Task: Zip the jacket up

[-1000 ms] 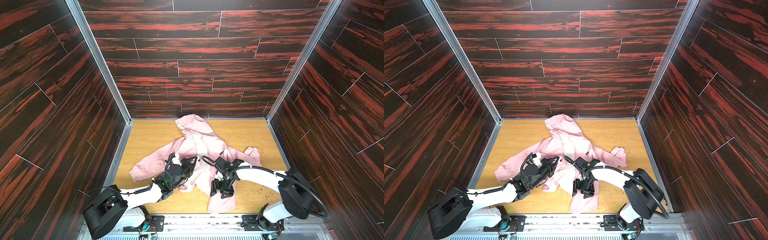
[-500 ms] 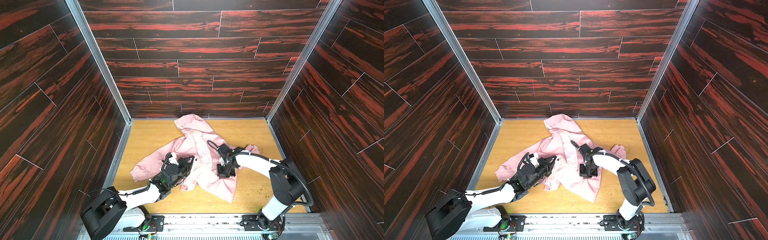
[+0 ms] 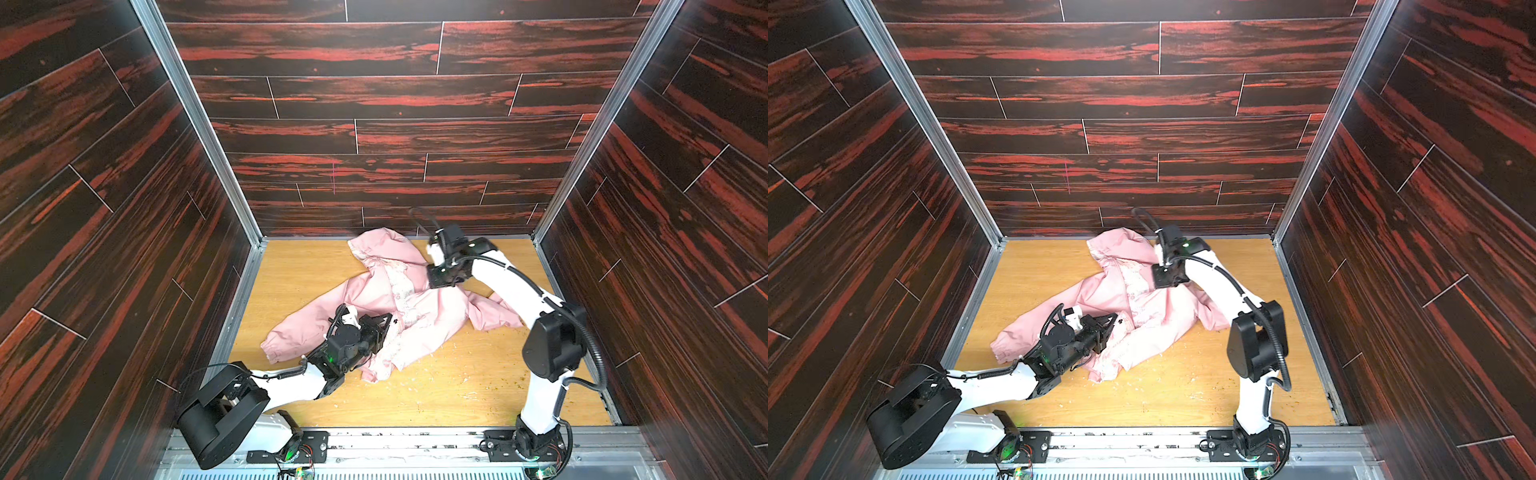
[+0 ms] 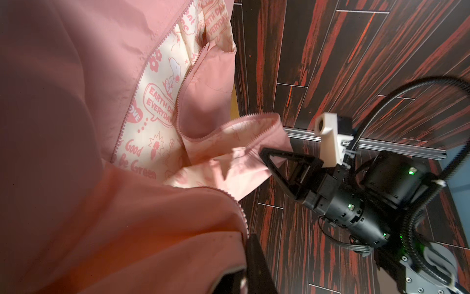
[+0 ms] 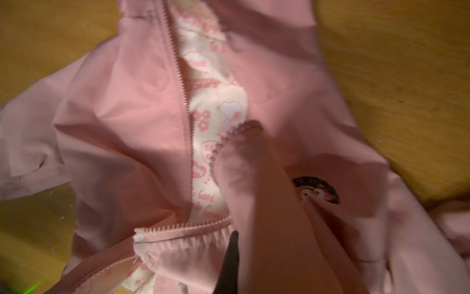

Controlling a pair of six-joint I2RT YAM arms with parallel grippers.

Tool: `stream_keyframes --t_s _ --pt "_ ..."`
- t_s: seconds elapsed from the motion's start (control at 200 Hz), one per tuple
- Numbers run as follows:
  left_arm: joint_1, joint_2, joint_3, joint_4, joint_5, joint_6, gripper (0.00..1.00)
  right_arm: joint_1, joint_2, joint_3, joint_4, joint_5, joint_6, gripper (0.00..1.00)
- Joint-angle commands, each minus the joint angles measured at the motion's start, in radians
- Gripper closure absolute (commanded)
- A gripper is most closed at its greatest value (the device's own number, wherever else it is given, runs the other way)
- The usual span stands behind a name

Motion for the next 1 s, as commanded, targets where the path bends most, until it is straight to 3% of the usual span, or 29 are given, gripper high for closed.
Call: stream_keyframes --t_s 0.0,0.095,0.195,0.326,0.416,0.601,0.786,0.907,0.992 --pt "0.026 -0.031 -0.011 0.031 0.004 -0.023 1.00 0.070 0.032 -0.107 -0.034 -0.114 -0.057 0.99" --pt "0.043 -0.081 -0.017 -0.041 0.012 -0.012 1.00 0.084 -0.029 -0.256 0.039 -0.200 -0.035 0.90" --pt "0.058 -0.109 -0.002 -0.117 0.035 0.009 1.00 0.084 -0.074 -0.348 0.080 -0.197 0.002 0.81" --pt "0.074 -0.089 0.010 -0.114 0.067 0.006 1.00 0.080 -0.132 -0.392 0.099 -0.153 0.096 0.46" --pt "0.085 -0.061 0.020 -0.089 0.094 -0.004 1.00 0.076 -0.185 -0.400 0.109 -0.142 0.172 0.34" --pt "0.101 -0.020 0.050 -0.070 0.143 -0.008 1.00 0.057 -0.291 -0.428 0.106 -0.128 0.336 0.31" --pt "0.116 -0.005 0.062 -0.064 0.177 -0.012 1.00 0.049 -0.470 -0.576 0.193 -0.130 0.523 0.39" --pt "0.125 0.000 0.065 -0.065 0.195 -0.015 1.00 0.048 -0.621 -0.708 0.301 -0.070 0.647 0.14" --pt "0.128 0.003 0.070 -0.071 0.211 -0.014 1.00 0.013 -0.639 -0.774 0.356 -0.123 0.709 0.19"
